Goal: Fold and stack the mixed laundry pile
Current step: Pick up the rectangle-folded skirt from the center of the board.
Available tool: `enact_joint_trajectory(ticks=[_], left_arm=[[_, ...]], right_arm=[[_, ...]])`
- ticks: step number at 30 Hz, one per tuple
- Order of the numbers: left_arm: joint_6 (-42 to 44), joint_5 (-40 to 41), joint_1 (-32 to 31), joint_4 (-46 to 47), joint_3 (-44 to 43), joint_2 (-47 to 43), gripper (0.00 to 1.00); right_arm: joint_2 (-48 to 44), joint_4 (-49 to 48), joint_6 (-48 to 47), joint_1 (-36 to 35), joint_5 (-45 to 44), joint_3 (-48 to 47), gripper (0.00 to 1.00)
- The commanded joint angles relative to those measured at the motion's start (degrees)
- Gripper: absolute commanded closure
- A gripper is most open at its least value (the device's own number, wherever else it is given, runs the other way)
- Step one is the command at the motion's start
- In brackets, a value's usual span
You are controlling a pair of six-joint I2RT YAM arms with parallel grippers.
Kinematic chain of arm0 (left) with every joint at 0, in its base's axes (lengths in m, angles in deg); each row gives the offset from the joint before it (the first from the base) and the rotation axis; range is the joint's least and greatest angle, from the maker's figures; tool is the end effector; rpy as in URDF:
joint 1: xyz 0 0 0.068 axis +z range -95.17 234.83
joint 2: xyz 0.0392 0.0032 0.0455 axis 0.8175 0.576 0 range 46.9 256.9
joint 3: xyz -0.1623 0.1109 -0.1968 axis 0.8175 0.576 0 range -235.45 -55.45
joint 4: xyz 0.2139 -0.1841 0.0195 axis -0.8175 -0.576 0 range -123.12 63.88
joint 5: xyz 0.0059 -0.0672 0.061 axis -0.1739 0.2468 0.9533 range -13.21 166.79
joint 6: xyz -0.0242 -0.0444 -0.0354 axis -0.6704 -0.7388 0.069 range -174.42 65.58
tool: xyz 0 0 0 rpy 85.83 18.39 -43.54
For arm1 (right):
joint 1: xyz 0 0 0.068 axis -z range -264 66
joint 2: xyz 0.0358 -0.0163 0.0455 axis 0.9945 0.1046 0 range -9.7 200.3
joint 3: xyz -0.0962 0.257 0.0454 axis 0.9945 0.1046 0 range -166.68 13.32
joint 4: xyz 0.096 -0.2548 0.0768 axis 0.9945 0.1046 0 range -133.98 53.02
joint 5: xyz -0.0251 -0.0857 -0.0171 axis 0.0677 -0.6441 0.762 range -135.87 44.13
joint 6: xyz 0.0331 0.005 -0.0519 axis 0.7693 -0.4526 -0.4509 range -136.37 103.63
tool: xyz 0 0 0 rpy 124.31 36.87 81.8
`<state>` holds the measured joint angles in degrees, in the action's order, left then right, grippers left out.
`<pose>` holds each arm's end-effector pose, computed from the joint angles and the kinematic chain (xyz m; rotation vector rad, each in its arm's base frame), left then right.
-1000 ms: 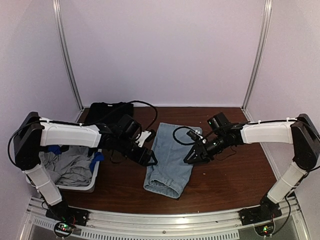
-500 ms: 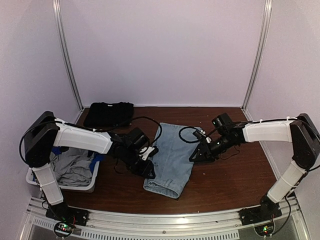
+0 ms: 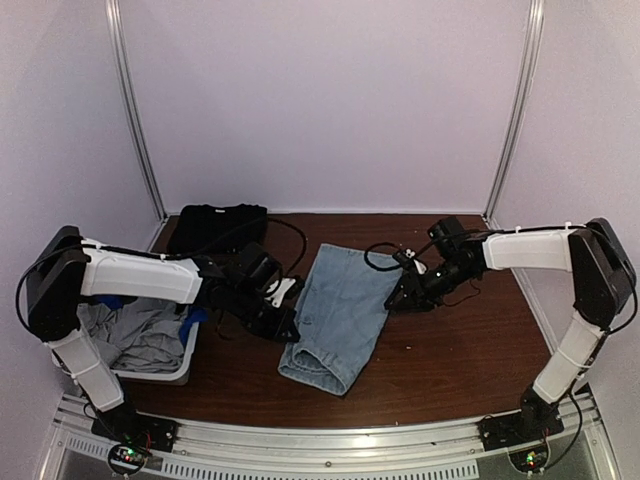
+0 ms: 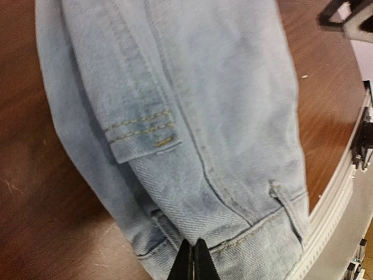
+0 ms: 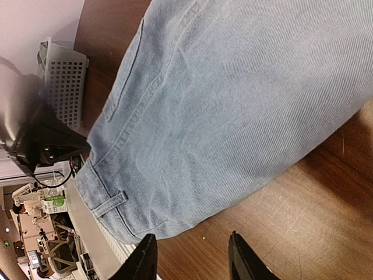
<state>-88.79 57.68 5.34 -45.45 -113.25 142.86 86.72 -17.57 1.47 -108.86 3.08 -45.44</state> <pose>0.2216 -0.2829 0.1638 0.5049 2.7578 -0.8964 0.2977 0.1767 0.1711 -0.4497 2.6899 1.3773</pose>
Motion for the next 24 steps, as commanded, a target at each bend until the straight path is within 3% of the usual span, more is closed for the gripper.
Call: enact_joint_trajectory(ticks=[1, 3, 7, 11, 16, 24], left_arm=[[-1.6, 5.2, 0.8, -2.0, 1.0, 5.2, 1.00], [0.6, 6.2, 0.8, -3.1, 0.0, 5.8, 0.98], [9.9, 12.6, 0.4, -0.3, 3.3, -4.1, 0.45], [25.4, 18.2, -3.0, 3.4, 6.6, -15.7, 0.10], [50.2, 20.4, -10.2, 3.5, 8.7, -20.7, 0.06], [66.0, 29.6, -21.0, 3.6, 7.5, -11.9, 0.04]], right_arm=[[2.4, 0.2, -1.0, 0.1, -0.3, -3.6, 0.58], [3.4, 0.4, -1.0, 0.0, 0.4, -5.2, 0.58], [4.4, 0.7, -0.6, -0.4, 2.3, -8.4, 0.58], [6.1, 0.1, 1.1, -1.0, 4.6, -11.0, 0.59], [10.1, 0.0, 2.4, -2.5, 7.8, -14.5, 0.59], [15.6, 0.2, 3.3, -4.2, 10.2, -18.4, 0.59]])
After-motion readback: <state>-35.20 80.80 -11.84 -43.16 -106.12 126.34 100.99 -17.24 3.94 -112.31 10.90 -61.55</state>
